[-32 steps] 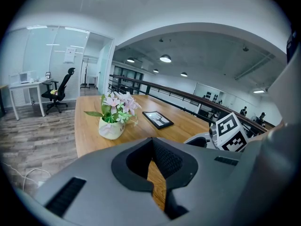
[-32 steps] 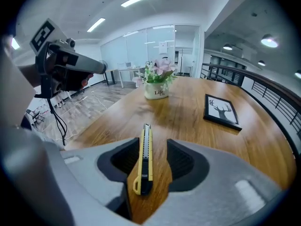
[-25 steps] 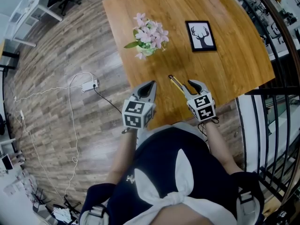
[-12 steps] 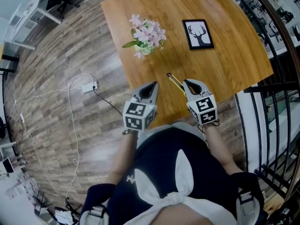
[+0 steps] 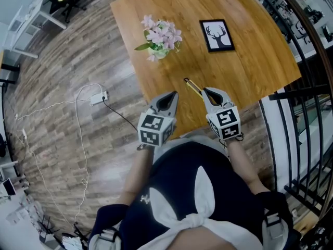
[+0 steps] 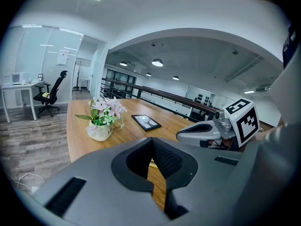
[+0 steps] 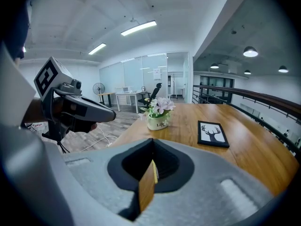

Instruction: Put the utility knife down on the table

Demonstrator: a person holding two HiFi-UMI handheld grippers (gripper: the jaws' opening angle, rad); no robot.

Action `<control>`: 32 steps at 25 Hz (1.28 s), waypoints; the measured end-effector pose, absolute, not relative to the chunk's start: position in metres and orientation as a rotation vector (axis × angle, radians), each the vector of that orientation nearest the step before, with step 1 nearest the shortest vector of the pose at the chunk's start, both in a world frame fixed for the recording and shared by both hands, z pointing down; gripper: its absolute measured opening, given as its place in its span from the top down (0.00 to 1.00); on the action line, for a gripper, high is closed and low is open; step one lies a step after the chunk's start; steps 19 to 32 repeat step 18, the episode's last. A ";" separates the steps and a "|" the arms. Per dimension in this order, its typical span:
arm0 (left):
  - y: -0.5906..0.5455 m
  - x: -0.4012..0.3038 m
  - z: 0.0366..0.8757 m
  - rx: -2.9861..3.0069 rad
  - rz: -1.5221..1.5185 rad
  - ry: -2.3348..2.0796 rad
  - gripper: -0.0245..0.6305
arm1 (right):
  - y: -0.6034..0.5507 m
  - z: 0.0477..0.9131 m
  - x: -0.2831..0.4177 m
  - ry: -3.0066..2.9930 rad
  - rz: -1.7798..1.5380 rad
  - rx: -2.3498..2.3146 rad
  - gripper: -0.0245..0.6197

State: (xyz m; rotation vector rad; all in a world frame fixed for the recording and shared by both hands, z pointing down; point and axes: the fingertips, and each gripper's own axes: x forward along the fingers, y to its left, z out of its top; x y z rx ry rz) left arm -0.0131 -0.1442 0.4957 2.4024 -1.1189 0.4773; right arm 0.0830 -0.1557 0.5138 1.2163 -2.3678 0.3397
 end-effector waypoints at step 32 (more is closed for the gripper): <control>-0.109 -0.019 0.497 2.423 0.465 -1.085 0.94 | -0.122 0.520 0.074 -2.326 0.333 1.229 0.97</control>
